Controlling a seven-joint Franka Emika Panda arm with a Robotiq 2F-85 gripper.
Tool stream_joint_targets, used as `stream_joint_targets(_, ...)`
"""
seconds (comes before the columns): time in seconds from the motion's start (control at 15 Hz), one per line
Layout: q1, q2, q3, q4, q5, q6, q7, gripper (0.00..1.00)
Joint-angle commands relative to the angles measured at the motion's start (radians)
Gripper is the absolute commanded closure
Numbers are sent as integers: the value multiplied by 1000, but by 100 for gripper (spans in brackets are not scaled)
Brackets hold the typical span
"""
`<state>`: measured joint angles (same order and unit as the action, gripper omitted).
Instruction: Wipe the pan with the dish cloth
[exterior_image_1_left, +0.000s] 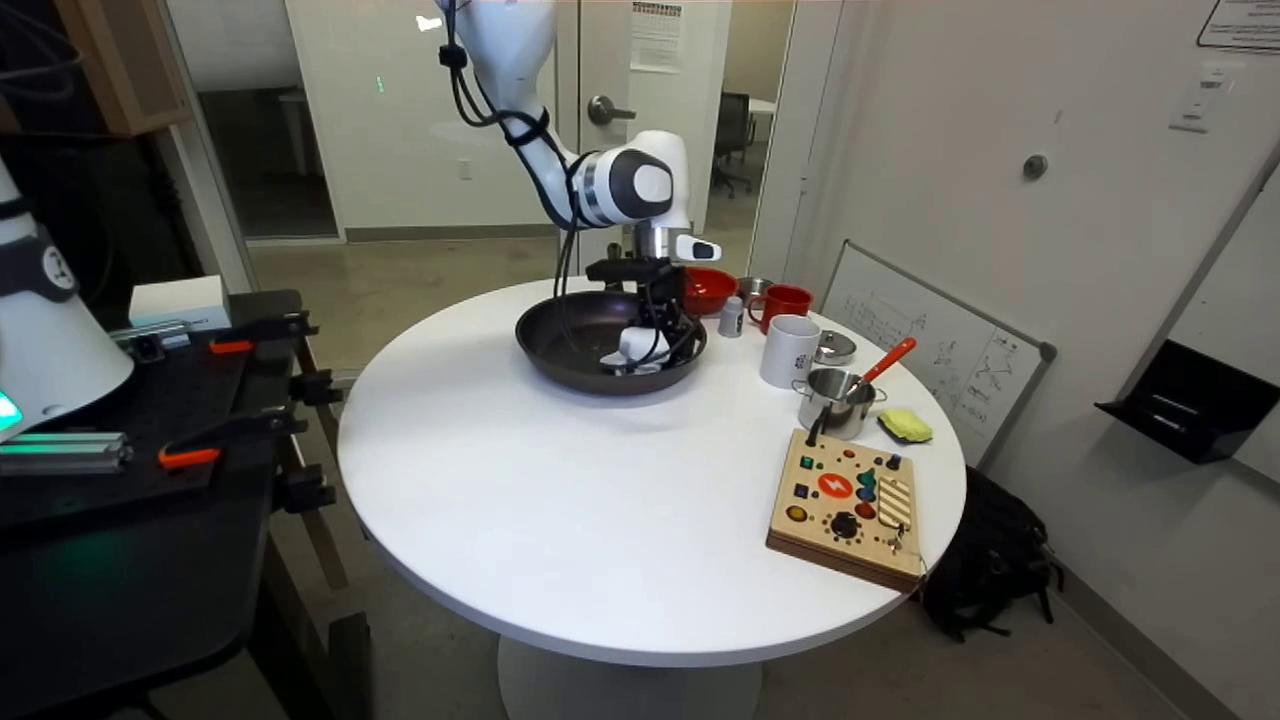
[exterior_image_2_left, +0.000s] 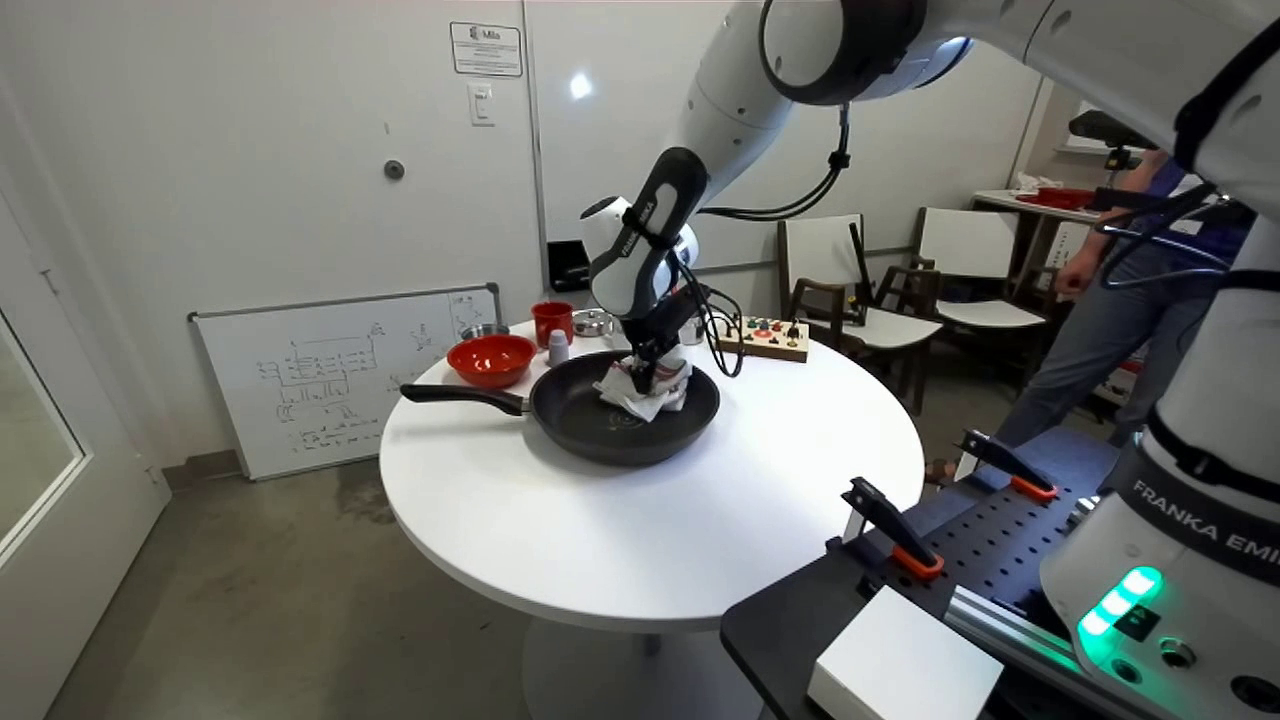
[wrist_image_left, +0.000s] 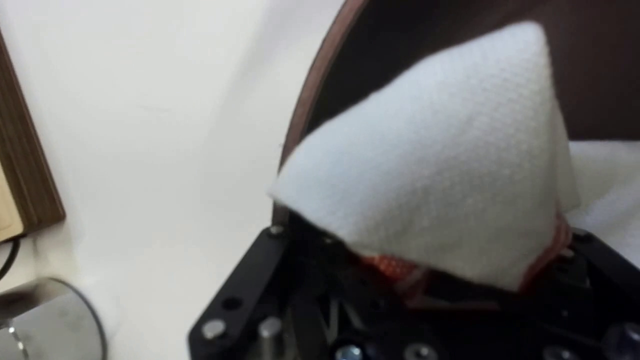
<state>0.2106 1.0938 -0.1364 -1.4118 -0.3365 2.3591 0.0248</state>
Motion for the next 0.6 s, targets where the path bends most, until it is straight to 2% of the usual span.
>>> stream_joint_targets(0.0,-78,-91,93,-139,22,-1,-151,100)
stream_joint_targets(0.53,-169,-178,184,-311,30,2,-331,100)
